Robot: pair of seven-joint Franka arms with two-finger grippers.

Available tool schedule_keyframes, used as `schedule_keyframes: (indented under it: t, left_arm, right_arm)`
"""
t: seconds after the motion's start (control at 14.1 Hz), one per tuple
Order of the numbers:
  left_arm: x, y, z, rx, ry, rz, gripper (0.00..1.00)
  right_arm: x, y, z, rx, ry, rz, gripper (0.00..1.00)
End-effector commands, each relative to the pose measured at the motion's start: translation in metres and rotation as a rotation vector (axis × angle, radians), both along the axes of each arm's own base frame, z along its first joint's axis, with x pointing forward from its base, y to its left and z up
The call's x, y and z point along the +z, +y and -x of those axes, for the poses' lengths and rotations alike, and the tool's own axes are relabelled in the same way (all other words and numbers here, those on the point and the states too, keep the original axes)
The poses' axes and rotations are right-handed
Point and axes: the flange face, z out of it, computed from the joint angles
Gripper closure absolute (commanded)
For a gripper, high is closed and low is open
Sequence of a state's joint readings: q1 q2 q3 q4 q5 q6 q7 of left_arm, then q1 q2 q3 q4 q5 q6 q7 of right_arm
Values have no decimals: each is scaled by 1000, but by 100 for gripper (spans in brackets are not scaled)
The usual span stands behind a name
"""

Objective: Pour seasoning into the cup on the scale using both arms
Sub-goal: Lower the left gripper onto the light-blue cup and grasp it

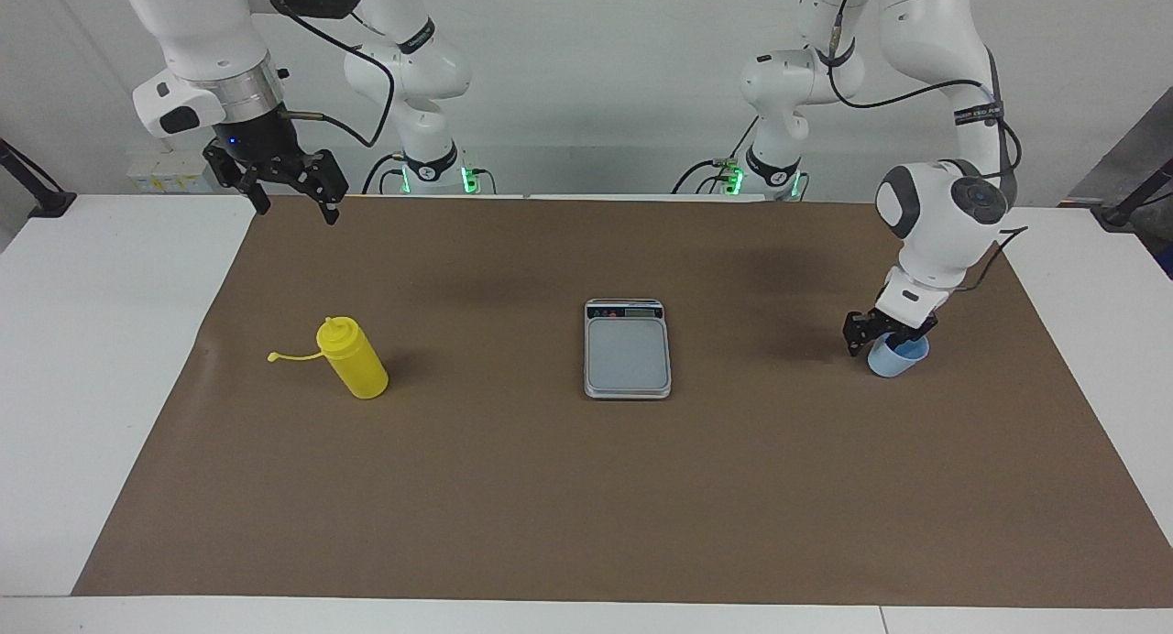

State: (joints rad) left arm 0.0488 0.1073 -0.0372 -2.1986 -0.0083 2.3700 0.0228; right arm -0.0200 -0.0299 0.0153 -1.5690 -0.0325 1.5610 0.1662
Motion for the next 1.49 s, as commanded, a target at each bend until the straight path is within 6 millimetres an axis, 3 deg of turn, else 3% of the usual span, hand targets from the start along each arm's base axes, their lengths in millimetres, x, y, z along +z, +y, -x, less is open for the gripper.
schedule_keyframes:
  t: [0.0,0.85,1.42]
  left_arm:
    - [1,8,-2,-15,-12,14,50]
    - [5,9,-4,-14,-9,14,86]
    - [9,10,-8,-11,-7,15,100]
  right_arm:
    - [3,-2,6,10,10,-10,0]
    - [2,-2,6,10,11,-11,0]
    - [2,-2,6,10,11,-11,0]
